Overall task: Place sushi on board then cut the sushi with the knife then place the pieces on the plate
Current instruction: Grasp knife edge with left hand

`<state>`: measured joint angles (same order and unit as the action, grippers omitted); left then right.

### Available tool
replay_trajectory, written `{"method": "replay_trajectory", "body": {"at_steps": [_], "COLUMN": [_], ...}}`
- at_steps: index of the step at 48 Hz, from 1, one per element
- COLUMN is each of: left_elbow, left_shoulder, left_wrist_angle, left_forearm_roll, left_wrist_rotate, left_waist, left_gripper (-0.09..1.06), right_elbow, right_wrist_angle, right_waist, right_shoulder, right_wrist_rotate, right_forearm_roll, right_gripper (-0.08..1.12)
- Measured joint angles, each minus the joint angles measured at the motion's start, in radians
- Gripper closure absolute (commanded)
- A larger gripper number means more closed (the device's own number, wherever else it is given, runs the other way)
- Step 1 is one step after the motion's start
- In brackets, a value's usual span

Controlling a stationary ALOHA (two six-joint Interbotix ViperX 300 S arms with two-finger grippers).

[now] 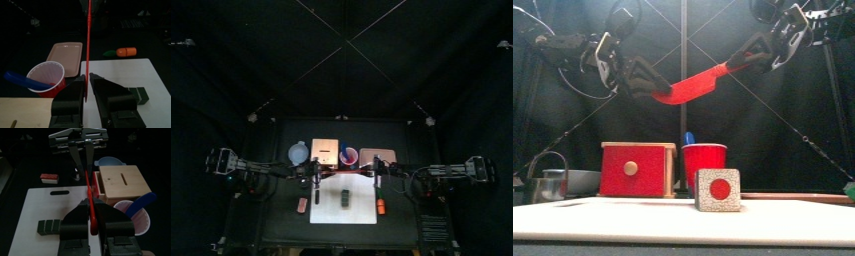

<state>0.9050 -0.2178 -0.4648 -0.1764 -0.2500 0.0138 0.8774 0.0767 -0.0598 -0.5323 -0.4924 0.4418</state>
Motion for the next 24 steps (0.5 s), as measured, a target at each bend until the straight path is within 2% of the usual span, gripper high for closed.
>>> {"method": "replay_trajectory", "body": {"at_steps": [9, 13, 24], "left_elbow": [-0.006, -0.006, -0.008], "left_shoulder": [0.003, 0.006, 0.009], "left_wrist_angle": [0.037, 0.038, 0.038], "left_forearm_roll": [0.000, 0.005, 0.041], "left_wrist_rotate": [0.000, -0.002, -0.002], "left_waist": [0.000, 0.000, 0.000], "left_gripper": [0.39, 0.39, 0.38], "right_elbow": [0.000, 0.000, 0.000], "right_wrist_angle": [0.000, 0.000, 0.000], "right_waist": [-0.002, 0.000, 0.002], "right_shoulder": [0.000, 0.000, 0.002], "right_wrist_rotate": [0.000, 0.000, 0.000], "right_forearm_roll": [0.000, 0.000, 0.000], "right_gripper": [0.68, 0.68, 0.68]}}
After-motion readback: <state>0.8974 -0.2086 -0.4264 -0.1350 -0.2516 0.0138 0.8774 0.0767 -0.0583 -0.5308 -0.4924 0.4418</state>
